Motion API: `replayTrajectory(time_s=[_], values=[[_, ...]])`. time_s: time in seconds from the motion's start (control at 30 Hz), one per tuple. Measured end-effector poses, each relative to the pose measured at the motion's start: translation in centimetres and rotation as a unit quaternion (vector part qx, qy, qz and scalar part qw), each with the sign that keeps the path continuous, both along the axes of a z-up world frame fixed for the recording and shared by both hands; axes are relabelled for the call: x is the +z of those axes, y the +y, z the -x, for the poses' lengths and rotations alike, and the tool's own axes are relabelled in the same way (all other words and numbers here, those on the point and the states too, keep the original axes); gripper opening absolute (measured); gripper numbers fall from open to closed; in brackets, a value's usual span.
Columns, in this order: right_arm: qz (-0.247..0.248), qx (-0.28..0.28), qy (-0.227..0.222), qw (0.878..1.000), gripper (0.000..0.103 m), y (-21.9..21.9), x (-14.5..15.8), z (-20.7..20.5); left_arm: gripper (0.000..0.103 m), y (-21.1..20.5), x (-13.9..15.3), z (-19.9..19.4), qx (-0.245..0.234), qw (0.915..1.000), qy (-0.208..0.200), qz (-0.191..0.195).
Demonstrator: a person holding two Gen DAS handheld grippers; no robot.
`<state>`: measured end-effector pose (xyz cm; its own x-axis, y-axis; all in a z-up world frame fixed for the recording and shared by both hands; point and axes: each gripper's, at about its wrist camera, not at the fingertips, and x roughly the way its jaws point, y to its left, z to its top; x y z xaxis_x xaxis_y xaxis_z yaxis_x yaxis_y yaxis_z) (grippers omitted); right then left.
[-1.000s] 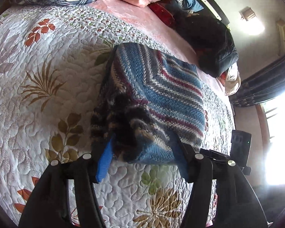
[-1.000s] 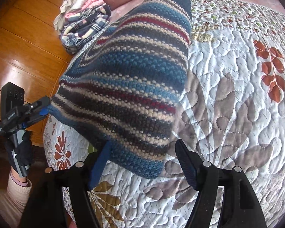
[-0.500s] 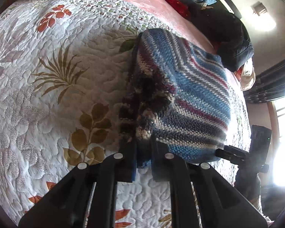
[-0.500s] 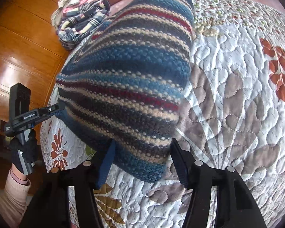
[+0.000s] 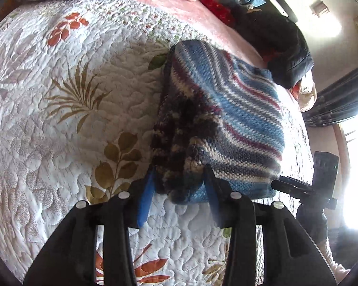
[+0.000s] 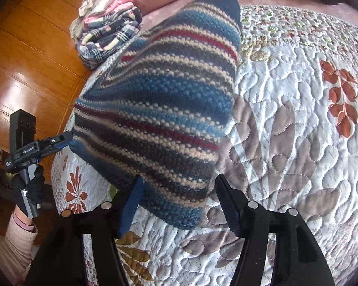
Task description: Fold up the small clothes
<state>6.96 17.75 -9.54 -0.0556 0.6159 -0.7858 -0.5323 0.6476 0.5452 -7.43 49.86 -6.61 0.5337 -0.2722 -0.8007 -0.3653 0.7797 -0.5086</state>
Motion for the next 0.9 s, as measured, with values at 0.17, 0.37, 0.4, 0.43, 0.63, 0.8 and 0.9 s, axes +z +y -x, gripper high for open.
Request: replayTrajectory(time_s=[0.17, 0.37, 0.4, 0.43, 0.63, 0.8, 0.9], values=[[-0.009, -0.023, -0.001, 1.000, 0.065, -1.7, 0.5, -1.3, 0.047, 2.9, 2.1, -4.4, 0.024, 0.9993, -0.027, 0.006], [-0.023, -0.029, 0.004, 0.999, 0.065, -1.9, 0.3, -1.7, 0.047, 4.9, -0.5, -12.0, 0.024, 0.9990, 0.013, 0.034], [-0.023, -0.028, 0.004, 0.999, 0.065, -1.7, 0.2, -1.7, 0.046, 4.9, -1.2, -12.6, 0.022, 0.9985, 0.017, 0.048], [-0.023, -0.028, 0.005, 0.999, 0.065, -1.5, 0.2, -1.7, 0.045, 4.9, -1.8, -13.3, 0.021, 0.9976, 0.022, 0.063], [-0.013, -0.019, -0.007, 1.000, 0.065, -1.2, -0.2, -1.4, 0.009, 3.5, -1.3, -14.5, 0.019, 0.9997, 0.006, 0.012], [-0.008, -0.019, -0.008, 1.000, 0.065, -0.8, -0.3, -1.1, 0.008, 1.9, 1.1, -12.9, 0.015, 0.9939, -0.038, -0.103], [-0.005, -0.018, -0.008, 1.000, 0.065, -0.7, -0.3, -0.9, 0.009, 2.5, -2.0, -13.2, 0.001, 0.9969, 0.007, -0.078]])
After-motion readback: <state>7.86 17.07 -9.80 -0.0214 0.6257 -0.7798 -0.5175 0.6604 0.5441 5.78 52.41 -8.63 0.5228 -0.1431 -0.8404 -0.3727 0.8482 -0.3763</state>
